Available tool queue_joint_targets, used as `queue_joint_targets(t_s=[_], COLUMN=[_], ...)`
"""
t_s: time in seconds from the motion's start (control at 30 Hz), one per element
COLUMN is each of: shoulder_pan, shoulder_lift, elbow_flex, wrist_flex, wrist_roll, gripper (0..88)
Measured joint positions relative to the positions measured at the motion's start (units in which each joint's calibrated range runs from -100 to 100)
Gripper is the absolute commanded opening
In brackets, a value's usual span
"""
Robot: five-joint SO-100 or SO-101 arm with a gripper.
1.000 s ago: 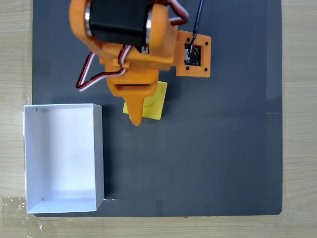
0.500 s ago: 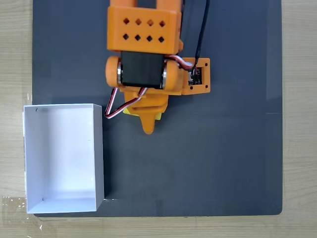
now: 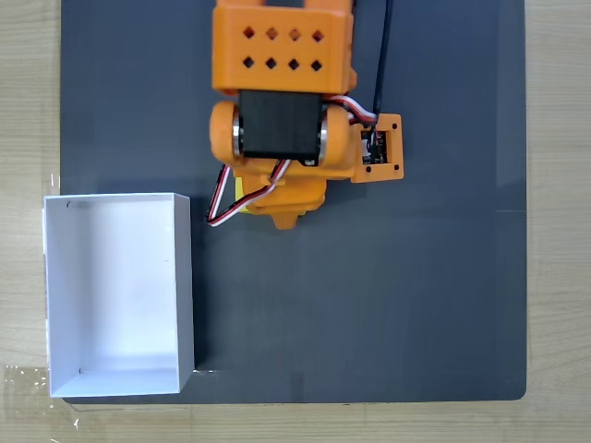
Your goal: Grasp a yellow block and put it in the box
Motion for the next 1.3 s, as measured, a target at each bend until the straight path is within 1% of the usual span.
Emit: queue_joint_targets(t_s=[0.33, 0.57, 0.67, 0.77, 0.83, 0.9, 1.07, 1.17, 1.3], shoulder_pan=[-0.27, -5.58, -6.12, -5.76, -2.97, -0.63, 8.82, 13.95, 17.27], shoulder_lift=[-1.94, -12.39, -17.19, -21.15, -24.19, -25.45, -25.45, -22.76, -16.01], elbow_flex=[-0.72, -1.99, -5.6, -8.04, -8.67, -8.85, -8.85, -9.12, -9.21], wrist_flex=[0.52, 0.52, -0.61, -4.07, -8.74, -11.16, -21.55, -25.79, -30.12], wrist_roll=[0.26, 0.32, 0.32, 0.37, 0.37, 0.37, 0.48, 0.48, 0.48], gripper=[21.7, 21.5, 21.1, 21.1, 21.1, 21.4, 21.7, 21.7, 21.7])
